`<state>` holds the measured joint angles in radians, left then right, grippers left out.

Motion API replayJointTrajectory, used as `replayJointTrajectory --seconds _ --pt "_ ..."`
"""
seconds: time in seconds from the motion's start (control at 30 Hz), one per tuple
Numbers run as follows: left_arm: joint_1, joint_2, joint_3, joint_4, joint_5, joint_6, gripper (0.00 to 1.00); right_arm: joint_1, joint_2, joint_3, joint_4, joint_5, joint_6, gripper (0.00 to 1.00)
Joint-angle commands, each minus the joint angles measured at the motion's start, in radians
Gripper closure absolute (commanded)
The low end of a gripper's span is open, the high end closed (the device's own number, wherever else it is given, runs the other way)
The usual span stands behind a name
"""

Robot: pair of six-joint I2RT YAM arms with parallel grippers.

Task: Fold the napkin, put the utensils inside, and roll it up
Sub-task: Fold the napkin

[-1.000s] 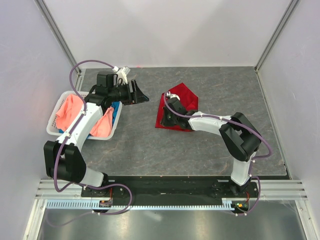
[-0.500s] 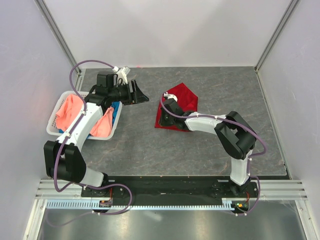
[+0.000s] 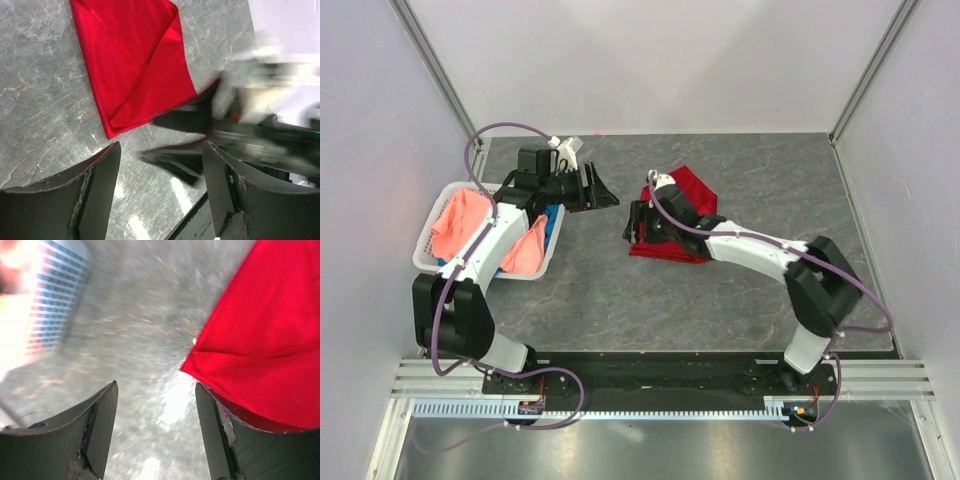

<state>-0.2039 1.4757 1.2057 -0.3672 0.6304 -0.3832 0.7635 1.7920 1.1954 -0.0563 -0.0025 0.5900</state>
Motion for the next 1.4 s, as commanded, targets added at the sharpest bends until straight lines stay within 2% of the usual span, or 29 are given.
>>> replayJointTrajectory --seconds 0.0,0.3,0.57,0.97,1.37 --pt "0.001 0.027 -0.006 0.017 -0.006 0.009 0.27 -0.035 -0.189 -0.048 -0.059 0.027 -0.029 0.28" --pt "-0.097 0.103 -0.006 0.03 -0.041 -0.023 0.27 -0.299 -0.371 -0.221 -0.283 -0.033 -0.022 0.28" --pt "-0.118 0.136 -0.077 0.12 -0.041 -0.126 0.27 -0.46 -0.352 -0.344 -0.284 -0.132 -0.03 0.28" --pt "-0.118 0.164 -0.136 0.191 -0.058 -0.161 0.27 -0.51 -0.246 -0.358 -0.12 -0.266 0.028 0.31" --pt "-0.117 0.199 -0.15 0.223 -0.06 -0.175 0.27 -0.509 -0.157 -0.376 -0.06 -0.304 0.053 0.42"
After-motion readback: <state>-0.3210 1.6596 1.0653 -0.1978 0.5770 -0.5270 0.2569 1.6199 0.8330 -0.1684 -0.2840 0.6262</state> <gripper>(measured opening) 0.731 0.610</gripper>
